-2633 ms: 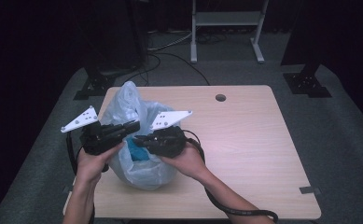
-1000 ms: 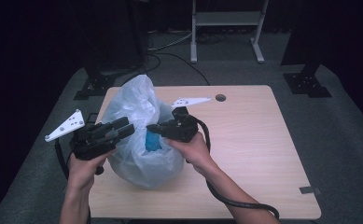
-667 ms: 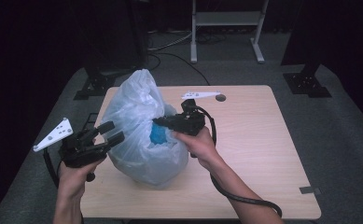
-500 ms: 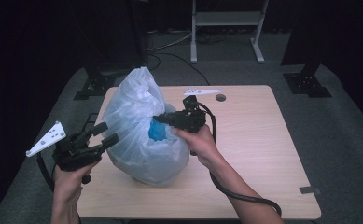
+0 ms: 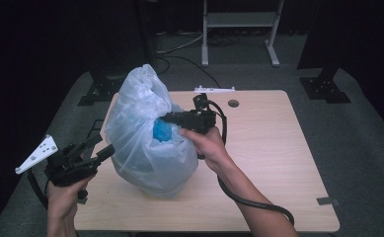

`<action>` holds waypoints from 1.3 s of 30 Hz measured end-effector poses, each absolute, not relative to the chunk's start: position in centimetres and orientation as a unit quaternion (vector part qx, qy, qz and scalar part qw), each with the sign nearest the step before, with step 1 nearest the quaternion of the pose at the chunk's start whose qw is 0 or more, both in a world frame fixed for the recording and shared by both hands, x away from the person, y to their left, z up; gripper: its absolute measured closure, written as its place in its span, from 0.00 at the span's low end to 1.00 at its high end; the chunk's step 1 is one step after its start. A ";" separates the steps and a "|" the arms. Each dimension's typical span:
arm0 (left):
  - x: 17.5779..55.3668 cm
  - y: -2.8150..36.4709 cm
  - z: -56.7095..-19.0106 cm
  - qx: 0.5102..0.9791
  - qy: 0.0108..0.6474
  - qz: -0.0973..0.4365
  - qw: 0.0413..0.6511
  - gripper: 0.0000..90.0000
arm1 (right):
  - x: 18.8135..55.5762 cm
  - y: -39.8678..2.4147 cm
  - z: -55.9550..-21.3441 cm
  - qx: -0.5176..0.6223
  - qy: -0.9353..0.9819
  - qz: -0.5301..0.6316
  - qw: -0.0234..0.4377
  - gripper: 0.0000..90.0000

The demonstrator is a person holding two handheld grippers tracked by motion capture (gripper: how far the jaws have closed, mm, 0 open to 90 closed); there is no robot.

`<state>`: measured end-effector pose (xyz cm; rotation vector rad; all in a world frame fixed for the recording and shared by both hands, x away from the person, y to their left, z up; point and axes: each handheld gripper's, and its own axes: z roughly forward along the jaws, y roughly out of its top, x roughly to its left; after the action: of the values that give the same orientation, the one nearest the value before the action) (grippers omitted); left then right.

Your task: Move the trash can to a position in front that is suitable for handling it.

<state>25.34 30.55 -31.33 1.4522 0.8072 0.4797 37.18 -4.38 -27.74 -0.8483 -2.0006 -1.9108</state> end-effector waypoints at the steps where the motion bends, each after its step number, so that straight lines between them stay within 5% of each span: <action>1: 25.3 30.7 -31.4 0.638 0.358 0.212 0.648 0.31 | 37.2 -4.4 -27.6 -0.290 -0.684 -0.657 0.125 0.98; 18: 25.3 31.9 -31.9 0.628 0.376 0.216 0.646 0.26 | 37.6 -5.8 -25.9 -0.299 -0.659 -0.679 0.121 0.98; 39: 26.0 31.3 -32.5 0.637 0.392 0.214 0.628 0.18 | 37.8 -12.5 -22.3 -0.328 -0.612 -0.717 0.060 0.98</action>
<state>25.99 31.34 -32.51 1.4601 0.8985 0.4903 37.80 -12.46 -22.29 -0.9919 -1.8529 -2.1717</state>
